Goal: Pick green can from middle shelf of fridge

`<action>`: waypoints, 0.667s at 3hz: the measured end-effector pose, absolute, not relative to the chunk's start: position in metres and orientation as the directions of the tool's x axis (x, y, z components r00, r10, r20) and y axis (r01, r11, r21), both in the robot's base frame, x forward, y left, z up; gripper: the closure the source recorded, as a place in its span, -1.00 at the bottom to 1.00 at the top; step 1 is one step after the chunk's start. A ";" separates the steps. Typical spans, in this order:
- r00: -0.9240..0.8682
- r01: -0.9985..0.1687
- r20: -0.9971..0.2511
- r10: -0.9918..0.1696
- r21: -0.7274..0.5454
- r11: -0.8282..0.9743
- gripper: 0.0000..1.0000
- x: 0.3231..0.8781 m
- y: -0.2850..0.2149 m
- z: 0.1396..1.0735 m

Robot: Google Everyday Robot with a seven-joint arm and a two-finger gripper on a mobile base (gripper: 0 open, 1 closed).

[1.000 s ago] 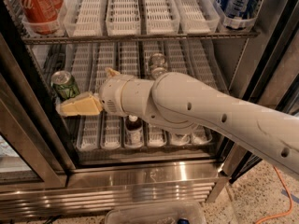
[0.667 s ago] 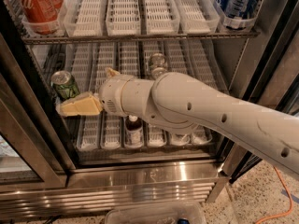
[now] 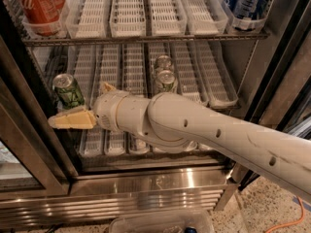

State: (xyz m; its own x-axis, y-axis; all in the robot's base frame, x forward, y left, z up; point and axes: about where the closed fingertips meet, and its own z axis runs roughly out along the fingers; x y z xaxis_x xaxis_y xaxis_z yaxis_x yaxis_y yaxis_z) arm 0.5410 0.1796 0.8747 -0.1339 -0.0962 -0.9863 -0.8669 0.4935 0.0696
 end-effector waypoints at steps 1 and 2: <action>-0.162 -0.865 -0.985 -0.055 0.114 0.489 -1.00 0.540 0.199 0.858; -0.160 -0.867 -0.987 -0.029 0.126 0.481 -1.00 0.547 0.216 0.849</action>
Offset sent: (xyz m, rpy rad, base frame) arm 0.0153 0.0551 -0.0358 0.1021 0.0258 0.0090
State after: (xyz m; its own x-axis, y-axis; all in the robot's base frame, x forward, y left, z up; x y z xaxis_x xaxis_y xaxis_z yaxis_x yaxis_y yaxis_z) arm 0.5467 0.2160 0.8495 -0.1600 -0.0291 -0.9867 -0.8674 0.4813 0.1264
